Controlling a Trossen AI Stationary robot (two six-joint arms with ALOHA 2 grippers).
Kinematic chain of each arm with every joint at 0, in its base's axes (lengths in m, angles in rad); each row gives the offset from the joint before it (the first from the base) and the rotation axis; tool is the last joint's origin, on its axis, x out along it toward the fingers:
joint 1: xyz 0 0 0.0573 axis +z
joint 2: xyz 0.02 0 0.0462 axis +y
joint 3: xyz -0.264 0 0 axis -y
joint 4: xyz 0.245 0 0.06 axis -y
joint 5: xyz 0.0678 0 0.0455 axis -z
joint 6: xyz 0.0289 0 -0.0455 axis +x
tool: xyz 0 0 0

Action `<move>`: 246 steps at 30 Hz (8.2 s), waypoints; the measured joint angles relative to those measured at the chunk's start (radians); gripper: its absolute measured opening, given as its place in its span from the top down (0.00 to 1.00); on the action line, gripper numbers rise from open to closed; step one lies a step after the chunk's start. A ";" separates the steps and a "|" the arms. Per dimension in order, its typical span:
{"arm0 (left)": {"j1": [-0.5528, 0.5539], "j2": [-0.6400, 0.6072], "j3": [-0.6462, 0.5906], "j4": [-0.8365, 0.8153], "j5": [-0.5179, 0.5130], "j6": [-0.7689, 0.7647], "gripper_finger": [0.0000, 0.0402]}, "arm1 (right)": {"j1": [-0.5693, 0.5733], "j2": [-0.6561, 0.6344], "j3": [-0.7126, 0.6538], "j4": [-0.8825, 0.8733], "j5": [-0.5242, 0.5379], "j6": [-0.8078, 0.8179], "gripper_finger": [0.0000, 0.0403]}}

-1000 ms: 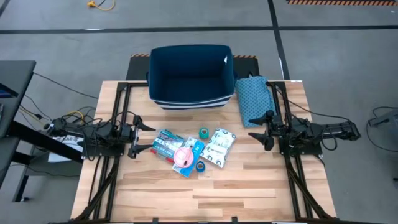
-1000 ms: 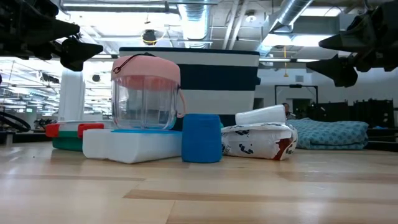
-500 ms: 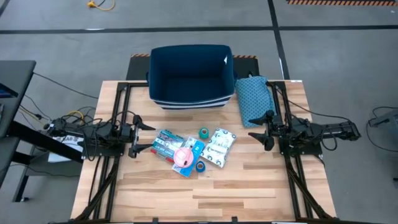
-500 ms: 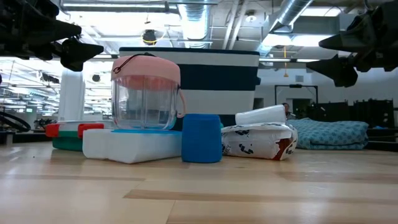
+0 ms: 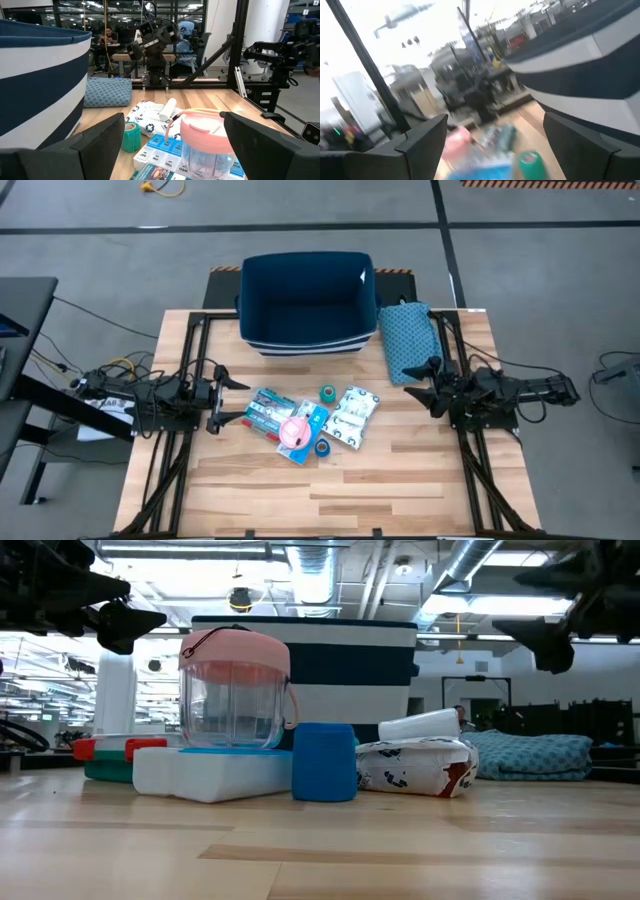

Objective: Pack medical supplies into shirt
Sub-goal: Put the rolled gauze bag into the blue patterned shirt, then put the green tape into the blue patterned shirt

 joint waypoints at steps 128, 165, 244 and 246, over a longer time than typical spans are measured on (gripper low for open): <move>0.000 0.000 0.000 0.000 0.005 -0.053 0.17 | 0.129 1.485 0.715 -0.321 0.015 -0.068 0.25; 0.000 0.000 0.000 0.000 0.005 -0.053 0.17 | 0.137 1.485 0.745 -0.314 -0.013 -0.040 0.85; 0.000 0.000 0.000 0.000 0.005 -0.051 0.17 | -0.399 1.673 1.955 -1.431 -0.345 -0.654 0.35; 0.000 0.000 0.000 0.000 0.005 -0.051 0.17 | -0.363 1.674 1.955 -1.515 -0.364 -0.625 0.35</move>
